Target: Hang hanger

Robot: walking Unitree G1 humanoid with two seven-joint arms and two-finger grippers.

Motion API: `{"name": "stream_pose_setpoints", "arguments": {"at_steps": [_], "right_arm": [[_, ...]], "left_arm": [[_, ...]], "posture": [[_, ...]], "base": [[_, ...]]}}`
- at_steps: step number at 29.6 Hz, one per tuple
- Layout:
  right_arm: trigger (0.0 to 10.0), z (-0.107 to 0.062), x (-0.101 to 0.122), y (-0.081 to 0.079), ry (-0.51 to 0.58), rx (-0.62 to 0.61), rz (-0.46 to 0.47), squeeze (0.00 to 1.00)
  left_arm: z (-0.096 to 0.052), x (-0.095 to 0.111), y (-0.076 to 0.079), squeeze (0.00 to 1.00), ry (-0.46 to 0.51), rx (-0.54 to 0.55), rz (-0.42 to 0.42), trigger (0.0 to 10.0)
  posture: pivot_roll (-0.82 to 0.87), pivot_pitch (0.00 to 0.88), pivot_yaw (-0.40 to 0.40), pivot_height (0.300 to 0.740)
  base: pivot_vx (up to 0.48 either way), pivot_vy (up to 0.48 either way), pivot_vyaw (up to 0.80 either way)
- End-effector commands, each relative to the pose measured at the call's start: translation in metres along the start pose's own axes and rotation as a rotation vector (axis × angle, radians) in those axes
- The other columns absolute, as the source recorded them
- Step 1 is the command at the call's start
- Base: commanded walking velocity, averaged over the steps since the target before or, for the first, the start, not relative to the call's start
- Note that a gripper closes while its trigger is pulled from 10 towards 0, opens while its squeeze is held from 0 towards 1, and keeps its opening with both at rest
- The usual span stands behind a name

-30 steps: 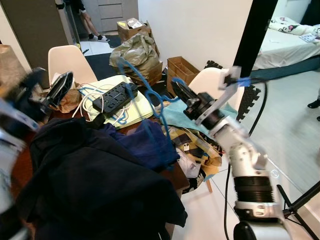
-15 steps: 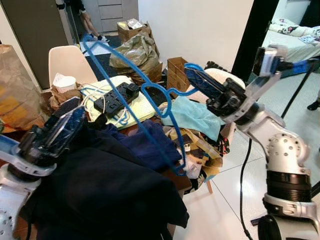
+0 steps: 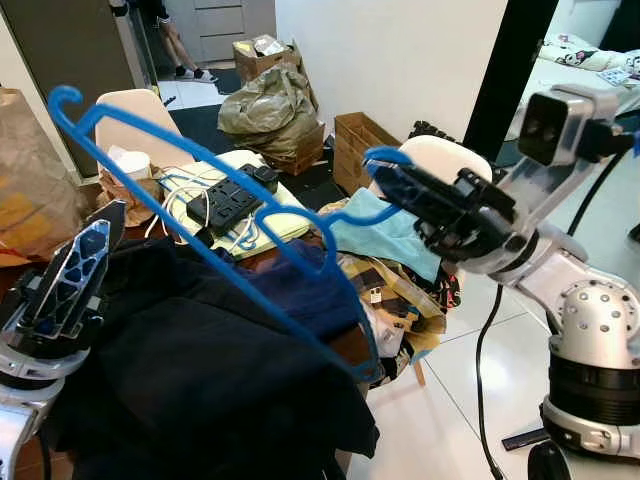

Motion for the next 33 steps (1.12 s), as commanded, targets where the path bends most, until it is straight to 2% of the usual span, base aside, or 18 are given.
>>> {"name": "stream_pose_setpoints", "arguments": {"at_steps": [1, 4, 5, 14, 30, 31, 33], "right_arm": [[10.0, 0.003, 0.0, -0.007, -0.003, 0.03, 0.007, 0.0], [10.0, 0.005, -0.001, -0.009, -0.007, 0.037, 0.012, 0.0], [10.0, 0.005, -0.002, -0.01, -0.013, 0.04, 0.015, 0.0], [10.0, 0.006, -0.003, -0.013, -0.031, 0.04, 0.016, 0.0], [10.0, 0.003, -0.01, -0.007, -0.054, -0.01, -0.013, 0.0], [10.0, 0.002, -0.012, -0.005, -0.044, -0.015, -0.001, 1.0], [10.0, 0.001, -0.015, -0.003, -0.049, -0.028, 0.004, 1.0]], "left_arm": [[0.006, -0.001, 0.009, 0.0, -0.026, -0.058, -0.009, 10.0], [0.007, -0.003, 0.011, 0.0, -0.036, -0.07, -0.023, 10.0], [0.009, -0.005, 0.011, 0.0, -0.049, -0.073, -0.038, 0.0], [0.012, -0.012, 0.012, 0.0, -0.08, -0.078, -0.054, 0.0], [0.013, -0.008, 0.014, 0.0, -0.089, -0.079, -0.027, 0.0], [0.014, -0.007, 0.016, 0.0, -0.088, -0.089, -0.019, 0.0], [0.016, -0.005, 0.018, 0.0, -0.089, -0.1, -0.01, 0.0]], "posture": [[-0.02, 0.033, -0.01, 0.74], [-0.03, 0.036, -0.005, 0.74], [-0.03, 0.036, -0.006, 0.74], [-0.03, 0.038, -0.005, 0.74], [-0.03, 0.04, -0.006, 0.74], [-0.03, 0.041, -0.007, 0.74], [-0.03, 0.041, -0.006, 0.74]], "base": [[0.0, 0.0, 0.0], [0.0, 0.0, 0.0], [0.0, 0.0, 0.0], [0.0, 0.0, 0.0], [0.0, 0.0, 0.0], [0.0, 0.0, 0.0], [0.0, 0.0, 0.0]]}}
Point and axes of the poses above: a point about 5 cm out from each wrist's last joint towards the gripper, its own z axis pointing out of the wrist towards the gripper, its own x axis along the axis of the wrist's last joint, y = z × x, the point moved 5 cm from there along z, pointing out of the wrist towards the gripper, and after that the axes turned 10 degrees about -z, right-handed, at the moved point
